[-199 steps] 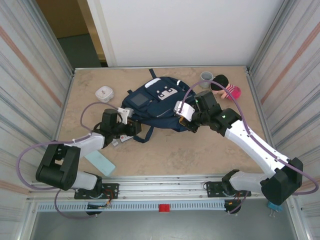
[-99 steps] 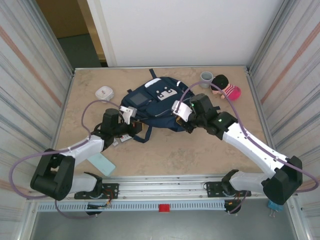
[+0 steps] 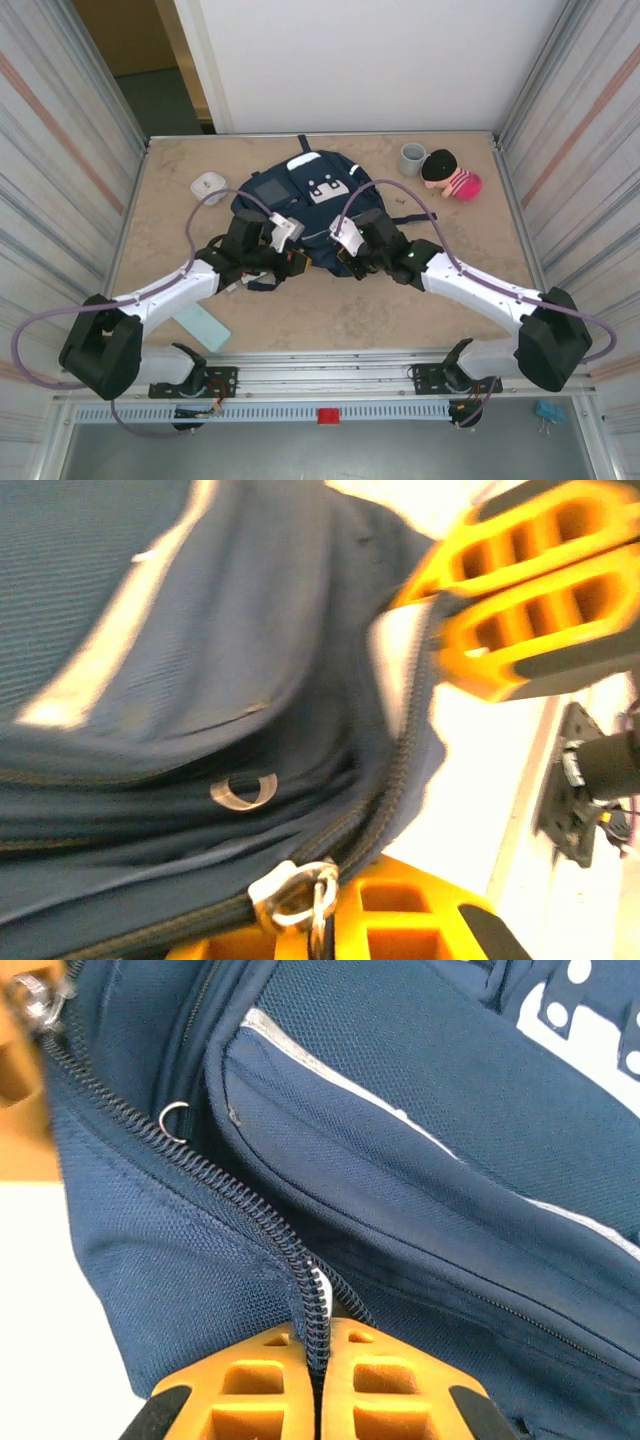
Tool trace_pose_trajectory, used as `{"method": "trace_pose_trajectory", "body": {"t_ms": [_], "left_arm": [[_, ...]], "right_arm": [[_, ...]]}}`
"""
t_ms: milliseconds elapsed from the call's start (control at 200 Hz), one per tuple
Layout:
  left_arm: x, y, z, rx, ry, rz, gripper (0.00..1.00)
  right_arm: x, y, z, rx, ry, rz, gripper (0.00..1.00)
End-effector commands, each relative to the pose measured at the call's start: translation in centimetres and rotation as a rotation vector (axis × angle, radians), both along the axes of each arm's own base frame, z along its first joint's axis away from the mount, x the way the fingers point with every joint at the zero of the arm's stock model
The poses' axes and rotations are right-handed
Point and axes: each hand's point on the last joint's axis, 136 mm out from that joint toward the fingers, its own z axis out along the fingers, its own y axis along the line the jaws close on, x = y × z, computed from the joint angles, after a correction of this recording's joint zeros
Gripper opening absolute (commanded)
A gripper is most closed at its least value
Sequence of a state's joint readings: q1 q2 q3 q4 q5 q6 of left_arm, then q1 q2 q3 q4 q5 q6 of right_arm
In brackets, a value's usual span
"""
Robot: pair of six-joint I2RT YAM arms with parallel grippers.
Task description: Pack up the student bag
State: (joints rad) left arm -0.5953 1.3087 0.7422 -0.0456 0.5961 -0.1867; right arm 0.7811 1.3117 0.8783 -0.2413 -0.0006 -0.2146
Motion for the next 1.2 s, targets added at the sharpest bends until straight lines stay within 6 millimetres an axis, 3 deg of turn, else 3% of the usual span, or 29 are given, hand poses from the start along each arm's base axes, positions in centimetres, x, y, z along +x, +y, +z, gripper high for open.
{"method": "trace_pose_trajectory", "body": {"t_ms": [0,55,85,155,160,236,311,371,446,571,757,857,972,1097,1198], "left_arm": [[-2.3,-3.2,4.1,-0.113,-0.062,-0.183,0.00],[-1.7,-3.0,3.2,-0.080,-0.050,-0.140,0.00],[-1.1,-2.5,2.4,-0.043,-0.047,-0.102,0.00],[-0.1,-1.2,0.1,0.050,-0.020,-0.015,0.00],[-0.1,-1.1,0.0,0.055,-0.018,-0.011,0.00],[0.2,-0.1,-1.8,0.094,0.016,0.035,0.00],[0.1,0.4,-2.9,0.112,0.025,0.053,0.00],[0.0,0.7,-3.8,0.132,0.037,0.064,0.00],[-0.1,1.1,-4.8,0.158,0.051,0.076,0.00],[-0.2,1.3,-6.0,0.195,0.055,0.069,0.00],[-0.6,0.6,-6.6,0.208,0.062,0.039,0.00],[-0.8,0.2,-6.5,0.210,0.061,0.033,0.00],[-1.2,-0.8,-6.3,0.209,0.061,0.012,0.01],[-2.0,-2.5,-5.9,0.203,0.071,-0.026,0.03],[-2.8,-4.3,-5.3,0.186,0.080,-0.063,0.05]], "right_arm": [[1.9,2.5,2.7,0.170,-0.068,-0.046,0.00],[2.0,2.3,2.6,0.189,-0.048,-0.081,0.00],[2.0,1.9,2.8,0.208,-0.033,-0.108,0.05],[1.8,0.7,3.6,0.287,0.039,-0.188,0.28],[1.7,0.4,3.7,0.303,0.056,-0.201,0.34],[1.5,-1.8,4.3,0.456,0.251,-0.342,0.65],[1.1,-4.4,3.7,0.578,0.475,-0.541,0.74],[0.3,-6.6,2.2,0.627,0.660,-0.727,0.75],[-1.2,-7.8,-0.1,0.647,0.860,-0.862,0.76],[-2.2,-7.0,-2.4,0.700,1.070,-0.926,0.79],[-0.6,-6.3,-5.0,0.756,1.128,-1.007,0.79],[-0.4,-6.3,-6.5,0.721,1.107,-1.049,0.67],[0.1,-6.0,-7.0,0.763,1.098,-1.062,0.41],[0.2,-5.5,-7.0,0.803,1.095,-1.070,0.28],[0.1,-5.1,-7.0,0.819,1.084,-1.072,0.24]]}}
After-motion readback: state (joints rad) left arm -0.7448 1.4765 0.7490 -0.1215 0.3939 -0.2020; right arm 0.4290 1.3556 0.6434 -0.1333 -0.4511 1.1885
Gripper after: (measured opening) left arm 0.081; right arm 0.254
